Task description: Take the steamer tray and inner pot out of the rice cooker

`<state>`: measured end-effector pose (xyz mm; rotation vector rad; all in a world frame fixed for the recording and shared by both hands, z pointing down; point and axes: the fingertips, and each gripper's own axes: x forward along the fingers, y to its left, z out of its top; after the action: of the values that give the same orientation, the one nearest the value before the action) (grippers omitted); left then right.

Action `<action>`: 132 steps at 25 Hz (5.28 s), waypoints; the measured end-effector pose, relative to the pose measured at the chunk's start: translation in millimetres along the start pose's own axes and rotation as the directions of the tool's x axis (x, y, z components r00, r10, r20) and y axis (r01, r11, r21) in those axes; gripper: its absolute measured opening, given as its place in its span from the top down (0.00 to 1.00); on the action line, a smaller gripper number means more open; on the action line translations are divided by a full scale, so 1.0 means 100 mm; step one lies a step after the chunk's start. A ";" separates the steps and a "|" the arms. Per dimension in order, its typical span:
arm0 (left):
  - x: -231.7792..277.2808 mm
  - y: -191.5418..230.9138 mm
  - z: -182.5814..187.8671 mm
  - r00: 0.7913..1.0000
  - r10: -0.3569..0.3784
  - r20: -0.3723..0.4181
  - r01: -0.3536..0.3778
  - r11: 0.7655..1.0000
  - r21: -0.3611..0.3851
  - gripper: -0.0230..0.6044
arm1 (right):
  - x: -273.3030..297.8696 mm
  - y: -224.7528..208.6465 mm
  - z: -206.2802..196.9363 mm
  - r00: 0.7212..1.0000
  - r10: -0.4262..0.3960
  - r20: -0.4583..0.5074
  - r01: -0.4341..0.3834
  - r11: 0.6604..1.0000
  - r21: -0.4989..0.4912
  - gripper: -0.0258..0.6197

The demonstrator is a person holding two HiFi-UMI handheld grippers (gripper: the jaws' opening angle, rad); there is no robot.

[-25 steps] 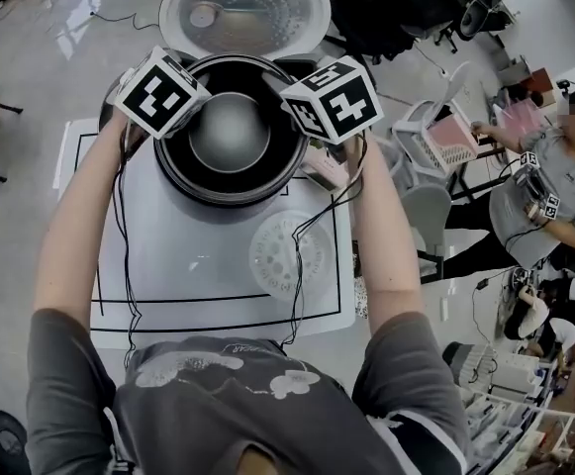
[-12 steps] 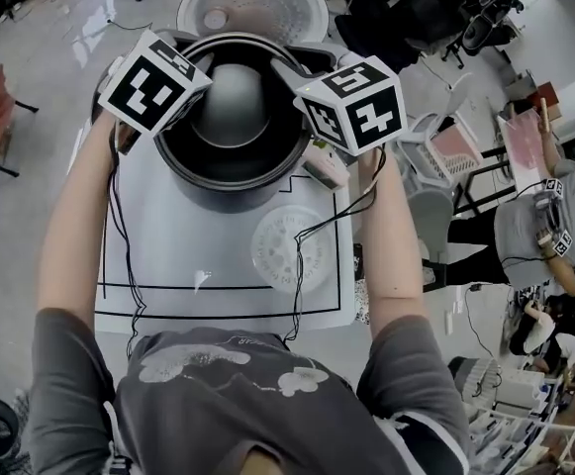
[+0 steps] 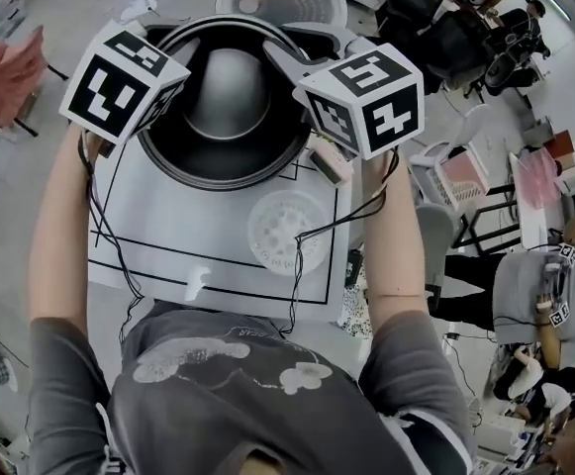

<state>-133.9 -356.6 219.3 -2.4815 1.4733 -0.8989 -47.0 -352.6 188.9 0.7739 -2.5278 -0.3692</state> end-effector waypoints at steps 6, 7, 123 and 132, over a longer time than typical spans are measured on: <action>-0.82 0.04 -0.42 0.999 0.050 0.022 -0.048 0.996 -0.070 0.89 | -0.04 0.83 0.41 0.995 0.077 0.055 -0.074 0.995 -0.062 0.82; -0.86 0.01 -0.48 0.999 0.046 0.021 -0.045 0.996 -0.082 0.89 | -0.05 0.90 0.40 0.995 0.084 0.052 -0.081 0.995 -0.060 0.82; -2.34 -2.32 -2.26 0.973 0.174 0.151 -0.104 0.918 -0.383 0.85 | -1.52 3.28 -1.22 0.947 -0.306 0.103 0.238 0.878 0.416 0.91; -2.49 -2.77 -2.38 0.985 0.134 0.108 -0.078 0.909 -0.409 0.95 | -1.84 3.48 -1.47 0.956 -0.291 0.045 0.247 0.877 0.412 0.92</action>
<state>-139.4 40.6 413.7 -2.6328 1.8852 -0.4278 2.9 18.0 381.2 1.3046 -2.6329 0.0345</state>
